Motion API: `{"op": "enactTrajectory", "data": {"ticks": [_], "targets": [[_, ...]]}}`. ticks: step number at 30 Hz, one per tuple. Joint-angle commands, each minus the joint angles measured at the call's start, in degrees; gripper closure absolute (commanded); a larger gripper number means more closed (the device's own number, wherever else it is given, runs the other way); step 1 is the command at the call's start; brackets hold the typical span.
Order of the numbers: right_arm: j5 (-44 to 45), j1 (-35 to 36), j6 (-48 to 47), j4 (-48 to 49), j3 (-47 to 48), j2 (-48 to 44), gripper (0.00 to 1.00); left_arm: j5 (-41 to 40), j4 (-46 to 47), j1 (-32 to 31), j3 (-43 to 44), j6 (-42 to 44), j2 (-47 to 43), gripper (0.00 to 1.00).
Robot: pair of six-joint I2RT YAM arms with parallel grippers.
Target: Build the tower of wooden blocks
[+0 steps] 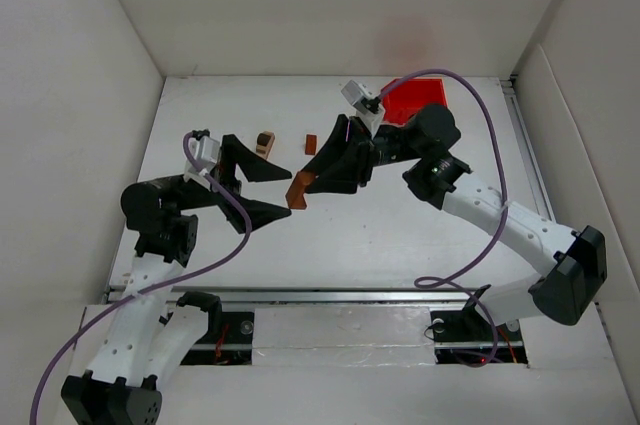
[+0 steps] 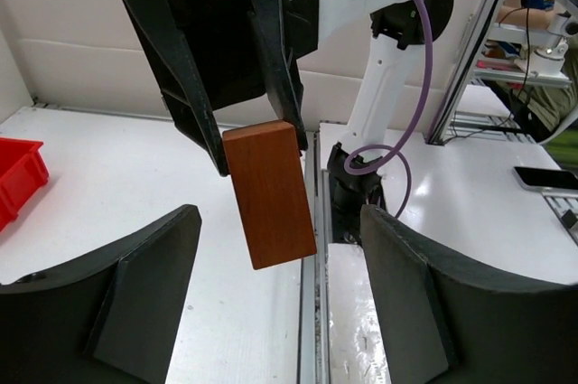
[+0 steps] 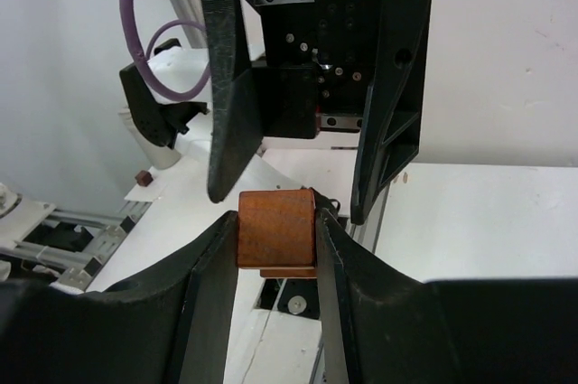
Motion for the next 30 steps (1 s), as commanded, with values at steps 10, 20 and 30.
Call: {"op": "enactTrajectory", "data": {"ticks": [10, 20, 30], "targets": [[7.7, 2.1, -8.2, -10.7, 5.9, -0.1, 1.0, -5.7, -11.7, -0.2, 6.1, 6.1, 2.0, 0.56], [10.7, 2.1, -8.3, -12.8, 6.6, 0.3, 1.0, -5.5, -11.8, -0.2, 5.5, 6.3, 1.8, 0.73], [14.4, 2.7, -9.1, -14.5, 6.0, -1.4, 0.96, -9.1, -17.3, -0.2, 7.0, 10.6, 2.1, 1.0]]}}
